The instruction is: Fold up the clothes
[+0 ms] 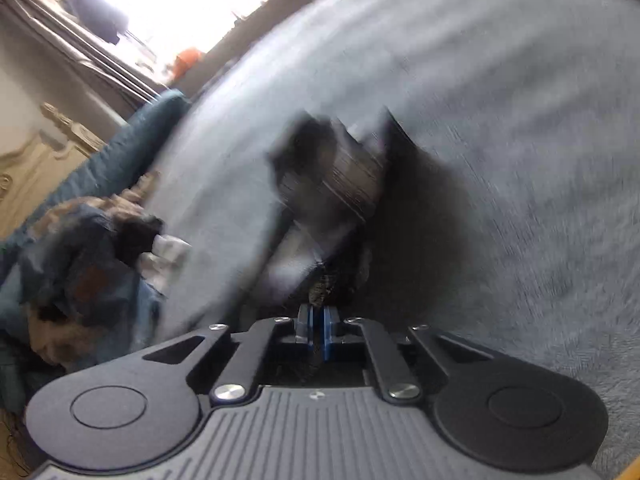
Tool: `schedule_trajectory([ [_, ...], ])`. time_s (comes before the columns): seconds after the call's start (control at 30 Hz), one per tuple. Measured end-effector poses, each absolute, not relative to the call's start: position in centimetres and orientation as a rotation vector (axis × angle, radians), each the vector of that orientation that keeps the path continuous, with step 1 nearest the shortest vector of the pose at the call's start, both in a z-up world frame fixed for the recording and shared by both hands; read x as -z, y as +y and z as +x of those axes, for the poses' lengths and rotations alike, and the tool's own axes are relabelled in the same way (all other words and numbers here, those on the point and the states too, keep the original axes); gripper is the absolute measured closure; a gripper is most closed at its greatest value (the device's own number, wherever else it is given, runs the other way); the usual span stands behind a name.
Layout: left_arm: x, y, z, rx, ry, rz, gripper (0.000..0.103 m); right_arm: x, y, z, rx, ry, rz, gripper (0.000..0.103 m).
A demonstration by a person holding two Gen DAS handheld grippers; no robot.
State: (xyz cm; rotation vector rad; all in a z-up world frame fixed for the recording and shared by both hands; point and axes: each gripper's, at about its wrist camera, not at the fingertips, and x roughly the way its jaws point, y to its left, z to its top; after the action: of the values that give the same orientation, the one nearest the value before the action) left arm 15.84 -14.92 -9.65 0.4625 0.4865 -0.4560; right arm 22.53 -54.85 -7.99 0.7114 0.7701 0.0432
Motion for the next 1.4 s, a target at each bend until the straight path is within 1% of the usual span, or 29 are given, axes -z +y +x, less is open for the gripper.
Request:
schedule_trajectory([
  [0.07, 8.8, -14.0, 15.6, 0.482, 0.465, 0.432, 0.102, 4.6, -54.4, 21.2, -0.082, 0.688, 0.679, 0.098],
  [0.13, 8.0, -13.2, 15.1, 0.517, 0.444, 0.411, 0.102, 2.4, -54.8, 18.9, -0.086, 0.643, 0.654, 0.098],
  [0.27, 7.5, -12.5, 14.2, 0.608, 0.431, 0.448, 0.102, 4.7, -56.2, 15.9, -0.019, 0.764, 0.674, 0.098],
  [0.33, 7.5, -12.5, 13.8, 0.633, 0.432, 0.476, 0.102, 6.9, -57.2, 14.7, 0.006, 0.830, 0.749, 0.098],
  [0.43, 7.1, -12.3, 12.8, 0.664, 0.405, 0.512, 0.102, 6.5, -58.0, 12.0, -0.025, 0.741, 0.825, 0.101],
  [0.47, 7.1, -12.3, 12.6, 0.672, 0.401, 0.530, 0.102, 6.1, -57.8, 11.3, -0.031, 0.717, 0.815, 0.103],
  [0.5, 7.3, -12.5, 12.5, 0.678, 0.405, 0.558, 0.102, 6.2, -57.6, 10.9, -0.018, 0.731, 0.789, 0.103],
  [0.53, 7.6, -12.6, 12.3, 0.684, 0.409, 0.585, 0.102, 6.6, -57.4, 10.6, -0.004, 0.753, 0.769, 0.103],
  [0.6, 8.5, -12.8, 12.6, 0.688, 0.430, 0.638, 0.101, 8.7, -57.7, 10.7, 0.037, 0.884, 0.784, 0.103],
  [0.63, 9.0, -13.0, 12.7, 0.684, 0.442, 0.660, 0.101, 9.2, -58.2, 10.6, 0.071, 0.906, 0.794, 0.103],
  [0.7, 9.5, -13.3, 12.9, 0.675, 0.450, 0.671, 0.101, 9.0, -59.5, 10.4, 0.058, 0.842, 0.867, 0.099],
  [0.73, 9.7, -13.5, 13.0, 0.670, 0.452, 0.672, 0.100, 8.6, -60.3, 10.6, 0.054, 0.790, 0.910, 0.094],
  [0.77, 9.8, -13.7, 13.1, 0.665, 0.452, 0.674, 0.100, 8.2, -61.0, 11.3, 0.057, 0.750, 0.928, 0.084],
  [0.8, 9.9, -13.8, 13.2, 0.657, 0.450, 0.677, 0.100, 8.1, -61.4, 12.4, 0.062, 0.732, 0.934, 0.077],
  [0.83, 10.0, -13.8, 13.3, 0.649, 0.449, 0.679, 0.100, 8.3, -61.7, 13.8, 0.070, 0.729, 0.951, 0.067],
  [0.93, 10.3, -14.1, 13.1, 0.629, 0.444, 0.685, 0.100, 9.7, -61.7, 18.5, 0.079, 0.736, 1.024, 0.065],
  [1.0, 10.6, -14.1, 12.9, 0.621, 0.439, 0.681, 0.100, 10.8, -61.3, 21.1, 0.073, 0.753, 1.056, 0.065],
  [1.07, 10.7, -14.0, 12.9, 0.618, 0.433, 0.670, 0.100, 11.9, -60.3, 23.4, 0.068, 0.784, 1.092, 0.074],
  [1.1, 10.8, -13.9, 12.9, 0.619, 0.431, 0.663, 0.100, 11.8, -59.7, 23.9, 0.074, 0.781, 1.095, 0.096],
  [1.13, 10.8, -13.7, 12.9, 0.620, 0.430, 0.656, 0.100, 11.0, -59.0, 24.6, 0.077, 0.758, 1.085, 0.098],
  [1.2, 10.7, -13.6, 12.8, 0.620, 0.431, 0.644, 0.100, 8.4, -56.8, 25.5, 0.035, 0.688, 1.007, 0.099],
  [1.23, 10.7, -13.6, 12.8, 0.619, 0.431, 0.642, 0.100, 6.9, -54.9, 26.3, -0.010, 0.687, 0.940, 0.098],
  [1.3, 10.7, -13.7, 12.8, 0.616, 0.429, 0.643, 0.100, 4.5, -50.8, 28.0, -0.120, 0.715, 0.801, 0.098],
  [1.37, 10.8, -13.7, 12.7, 0.612, 0.427, 0.648, 0.100, 2.9, -46.5, 29.2, -0.235, 0.772, 0.634, 0.095],
  [1.4, 10.8, -13.8, 12.7, 0.610, 0.426, 0.651, 0.100, 2.2, -45.2, 29.0, -0.253, 0.761, 0.543, 0.092],
])
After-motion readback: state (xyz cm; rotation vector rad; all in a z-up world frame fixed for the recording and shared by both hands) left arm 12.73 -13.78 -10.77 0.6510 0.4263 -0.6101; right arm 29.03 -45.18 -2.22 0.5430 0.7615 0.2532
